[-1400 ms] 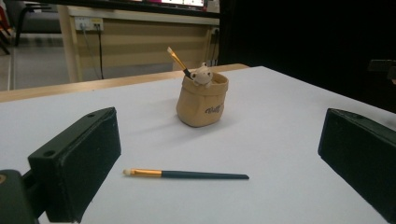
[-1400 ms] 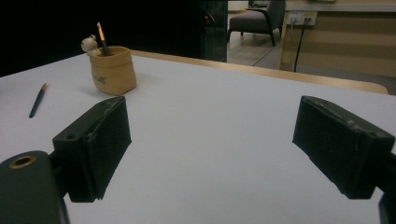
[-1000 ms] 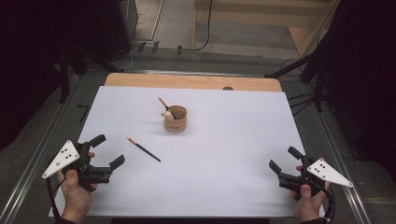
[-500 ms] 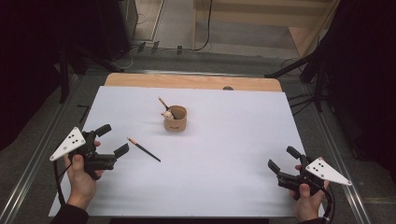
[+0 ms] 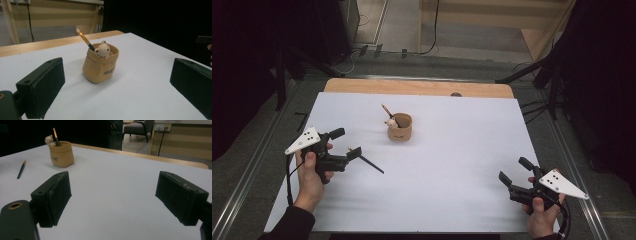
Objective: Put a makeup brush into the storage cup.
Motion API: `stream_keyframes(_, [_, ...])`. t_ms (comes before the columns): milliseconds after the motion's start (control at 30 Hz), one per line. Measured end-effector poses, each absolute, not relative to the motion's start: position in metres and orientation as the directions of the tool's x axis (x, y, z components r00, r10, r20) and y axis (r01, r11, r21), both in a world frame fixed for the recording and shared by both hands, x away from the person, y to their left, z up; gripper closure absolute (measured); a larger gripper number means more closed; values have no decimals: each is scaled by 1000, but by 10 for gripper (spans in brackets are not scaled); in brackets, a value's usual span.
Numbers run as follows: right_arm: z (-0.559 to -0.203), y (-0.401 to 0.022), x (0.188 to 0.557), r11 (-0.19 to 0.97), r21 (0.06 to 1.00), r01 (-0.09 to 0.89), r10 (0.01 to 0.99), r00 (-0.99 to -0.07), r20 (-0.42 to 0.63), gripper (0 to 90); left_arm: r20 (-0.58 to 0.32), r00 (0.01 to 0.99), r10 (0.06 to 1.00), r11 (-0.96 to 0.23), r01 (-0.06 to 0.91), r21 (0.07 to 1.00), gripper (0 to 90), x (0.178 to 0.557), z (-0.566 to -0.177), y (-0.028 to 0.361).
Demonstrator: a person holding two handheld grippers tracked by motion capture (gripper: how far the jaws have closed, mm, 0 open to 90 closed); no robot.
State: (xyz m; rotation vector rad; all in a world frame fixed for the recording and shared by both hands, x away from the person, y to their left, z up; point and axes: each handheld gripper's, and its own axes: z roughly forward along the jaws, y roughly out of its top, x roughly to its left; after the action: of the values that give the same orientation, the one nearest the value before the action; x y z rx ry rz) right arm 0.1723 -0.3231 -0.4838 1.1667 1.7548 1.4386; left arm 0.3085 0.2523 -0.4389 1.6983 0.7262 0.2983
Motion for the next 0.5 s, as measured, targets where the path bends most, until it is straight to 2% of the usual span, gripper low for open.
stream_keyframes(367, [-484, -324, 173, 33, 964, 264, 888, -451, 93, 130, -179, 778, 602, -186, 355, 916, 31, 333, -434, 239])
stream_keyframes(500, [-485, -324, 173, 33, 964, 263, 888, -451, 92, 130, -168, 782, 600, -263, 391, 882, 30, 342, -431, 235])
